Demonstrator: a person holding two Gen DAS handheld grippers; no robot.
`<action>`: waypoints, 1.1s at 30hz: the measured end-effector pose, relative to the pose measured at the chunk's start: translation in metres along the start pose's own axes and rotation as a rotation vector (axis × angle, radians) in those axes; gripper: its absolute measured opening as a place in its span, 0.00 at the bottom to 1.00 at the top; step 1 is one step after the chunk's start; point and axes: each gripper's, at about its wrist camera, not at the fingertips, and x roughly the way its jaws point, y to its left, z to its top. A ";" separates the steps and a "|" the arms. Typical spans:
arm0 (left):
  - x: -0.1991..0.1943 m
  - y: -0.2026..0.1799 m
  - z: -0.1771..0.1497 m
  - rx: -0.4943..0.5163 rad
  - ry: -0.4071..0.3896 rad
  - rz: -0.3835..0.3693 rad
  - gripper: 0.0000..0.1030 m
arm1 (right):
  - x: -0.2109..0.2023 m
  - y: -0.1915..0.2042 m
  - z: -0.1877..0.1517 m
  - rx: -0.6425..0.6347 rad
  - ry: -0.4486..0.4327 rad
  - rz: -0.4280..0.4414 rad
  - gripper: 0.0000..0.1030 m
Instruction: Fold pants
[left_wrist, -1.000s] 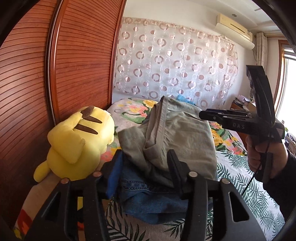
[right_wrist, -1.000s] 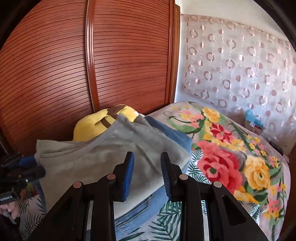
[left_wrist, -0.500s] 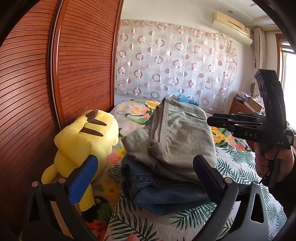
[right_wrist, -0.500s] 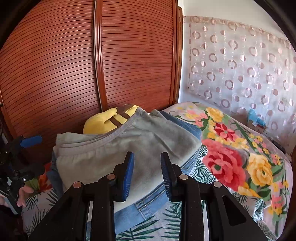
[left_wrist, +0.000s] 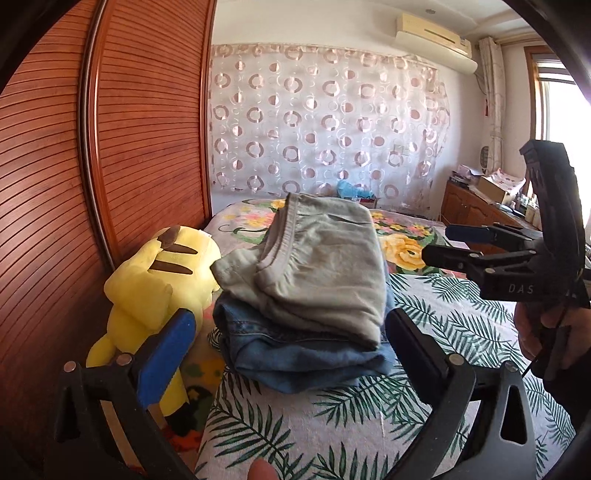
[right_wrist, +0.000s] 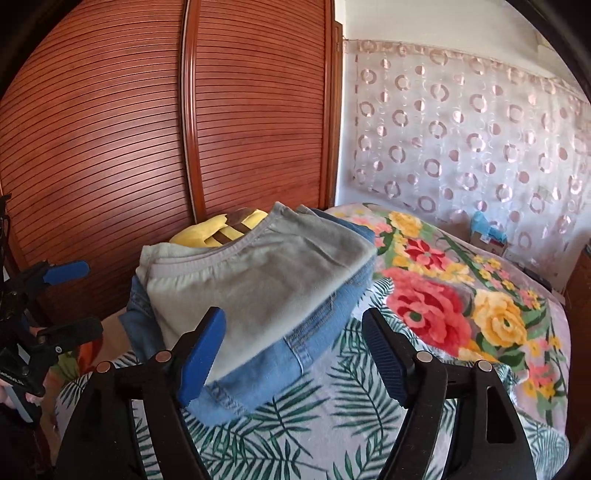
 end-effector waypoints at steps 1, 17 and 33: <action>-0.002 -0.003 0.000 0.008 0.002 -0.004 1.00 | -0.005 0.002 -0.003 0.005 -0.001 -0.007 0.76; -0.027 -0.065 -0.011 0.084 0.035 -0.146 1.00 | -0.096 0.019 -0.056 0.142 -0.014 -0.155 0.80; -0.051 -0.122 -0.036 0.121 0.054 -0.220 1.00 | -0.173 0.049 -0.101 0.277 -0.029 -0.336 0.81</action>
